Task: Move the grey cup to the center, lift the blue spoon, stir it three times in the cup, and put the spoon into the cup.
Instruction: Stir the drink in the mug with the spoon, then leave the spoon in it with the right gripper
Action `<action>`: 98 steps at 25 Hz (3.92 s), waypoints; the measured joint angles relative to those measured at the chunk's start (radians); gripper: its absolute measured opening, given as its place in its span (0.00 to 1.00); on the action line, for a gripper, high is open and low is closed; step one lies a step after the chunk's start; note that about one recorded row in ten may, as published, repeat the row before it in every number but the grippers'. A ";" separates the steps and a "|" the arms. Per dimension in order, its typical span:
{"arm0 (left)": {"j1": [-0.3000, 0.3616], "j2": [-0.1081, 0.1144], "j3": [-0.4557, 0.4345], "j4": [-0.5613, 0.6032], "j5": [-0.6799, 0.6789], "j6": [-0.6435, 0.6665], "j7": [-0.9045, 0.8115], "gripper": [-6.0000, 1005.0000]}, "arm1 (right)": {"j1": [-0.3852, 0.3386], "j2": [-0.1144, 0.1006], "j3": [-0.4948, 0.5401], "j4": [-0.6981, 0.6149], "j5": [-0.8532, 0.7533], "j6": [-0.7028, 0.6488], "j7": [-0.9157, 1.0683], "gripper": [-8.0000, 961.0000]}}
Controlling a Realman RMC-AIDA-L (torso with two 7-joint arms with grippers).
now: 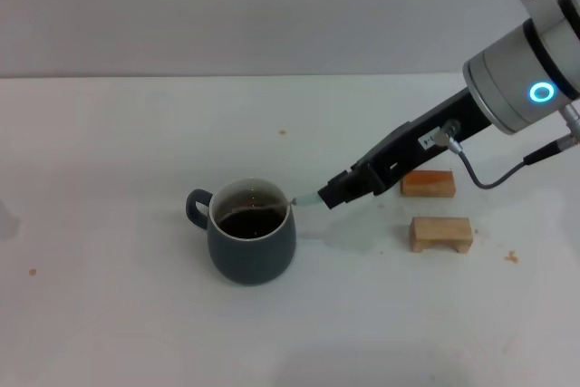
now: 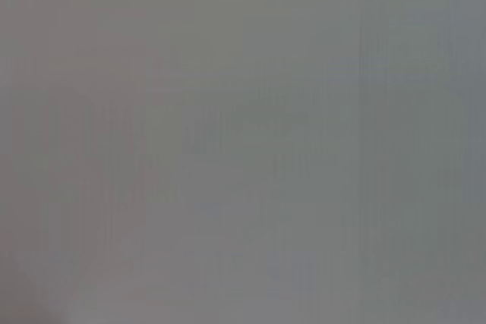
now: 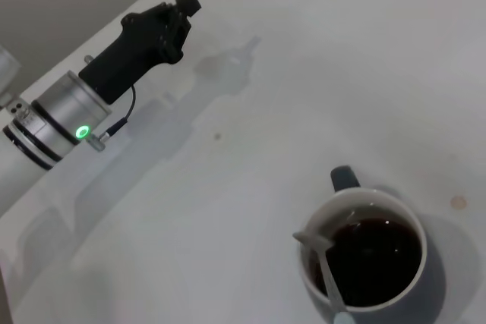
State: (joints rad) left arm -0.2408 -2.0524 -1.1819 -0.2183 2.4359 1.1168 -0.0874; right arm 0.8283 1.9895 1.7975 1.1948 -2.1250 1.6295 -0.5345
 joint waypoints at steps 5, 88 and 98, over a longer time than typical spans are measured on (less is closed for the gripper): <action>0.000 0.000 -0.002 0.000 0.000 0.000 0.000 0.01 | 0.001 -0.005 0.032 0.008 -0.032 -0.006 0.000 0.17; 0.007 0.004 -0.010 0.009 0.006 0.036 -0.001 0.01 | 0.186 0.035 -0.022 -0.252 -0.146 -0.076 0.045 0.17; 0.006 0.005 -0.010 0.009 0.005 0.037 0.000 0.01 | 0.204 0.048 -0.030 -0.286 -0.140 -0.157 0.043 0.17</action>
State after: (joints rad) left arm -0.2350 -2.0478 -1.1919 -0.2094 2.4412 1.1543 -0.0877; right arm 1.0323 2.0370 1.7672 0.9092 -2.2654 1.4726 -0.4919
